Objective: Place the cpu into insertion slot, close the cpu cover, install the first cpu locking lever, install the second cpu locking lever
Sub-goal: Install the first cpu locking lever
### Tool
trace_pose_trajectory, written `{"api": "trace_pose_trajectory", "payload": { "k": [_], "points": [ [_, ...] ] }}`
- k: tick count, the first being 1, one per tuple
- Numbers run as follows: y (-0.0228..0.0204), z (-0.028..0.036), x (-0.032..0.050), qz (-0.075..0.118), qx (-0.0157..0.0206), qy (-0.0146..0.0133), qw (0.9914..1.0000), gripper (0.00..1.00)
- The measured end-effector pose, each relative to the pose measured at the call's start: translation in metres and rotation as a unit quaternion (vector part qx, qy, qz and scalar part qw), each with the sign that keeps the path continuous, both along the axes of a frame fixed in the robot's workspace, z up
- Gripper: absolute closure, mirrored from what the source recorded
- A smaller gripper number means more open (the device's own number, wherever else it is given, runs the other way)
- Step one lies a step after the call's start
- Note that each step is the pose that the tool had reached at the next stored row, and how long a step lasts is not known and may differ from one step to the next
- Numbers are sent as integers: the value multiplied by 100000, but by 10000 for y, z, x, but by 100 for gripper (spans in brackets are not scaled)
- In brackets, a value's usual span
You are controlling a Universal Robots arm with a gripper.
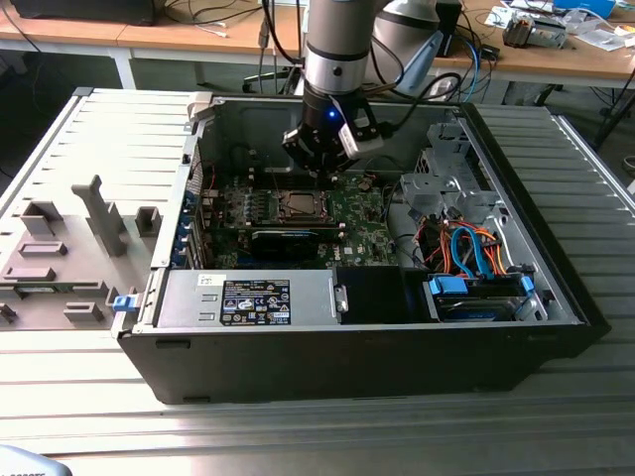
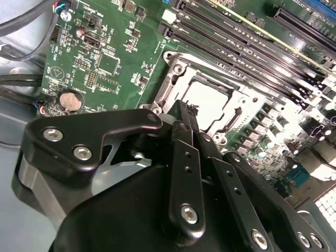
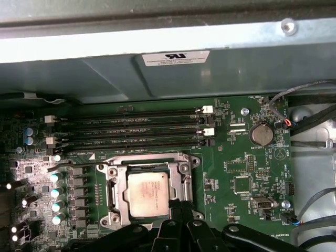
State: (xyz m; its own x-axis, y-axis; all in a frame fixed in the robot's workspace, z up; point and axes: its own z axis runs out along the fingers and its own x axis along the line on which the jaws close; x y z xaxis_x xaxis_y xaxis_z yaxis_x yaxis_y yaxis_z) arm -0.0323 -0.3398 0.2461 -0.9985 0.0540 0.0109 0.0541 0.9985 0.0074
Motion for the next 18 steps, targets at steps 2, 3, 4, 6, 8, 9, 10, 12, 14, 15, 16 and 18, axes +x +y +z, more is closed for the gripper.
{"api": "trace_pose_trajectory", "payload": {
  "k": [2, 3, 4, 6, 8, 9, 10, 12, 14, 15, 16, 18],
  "points": [
    [0, 0, -15, 3, 2, 1, 100000, 89],
    [0, 0, -23, 2, 2, 1, 100000, 89],
    [0, 0, -30, -1, 0, 2, 100000, 89],
    [0, 0, -51, 2, -1, 1, 100000, 89],
    [0, 0, -72, -1, -2, 1, 100000, 89],
    [0, 0, -79, -3, 2, -1, 100000, 89],
    [0, 0, -84, 0, 2, 0, 100000, 89],
    [0, 0, -101, 2, 3, -1, 100000, 89],
    [0, 0, -112, 0, -1, 1, 100000, 89],
    [0, 0, -118, 0, -1, 1, 100000, 89],
    [0, 0, -124, 2, 0, 0, 100000, 89],
    [0, 0, -135, 1, 0, 0, 100000, 89]
  ]
}}
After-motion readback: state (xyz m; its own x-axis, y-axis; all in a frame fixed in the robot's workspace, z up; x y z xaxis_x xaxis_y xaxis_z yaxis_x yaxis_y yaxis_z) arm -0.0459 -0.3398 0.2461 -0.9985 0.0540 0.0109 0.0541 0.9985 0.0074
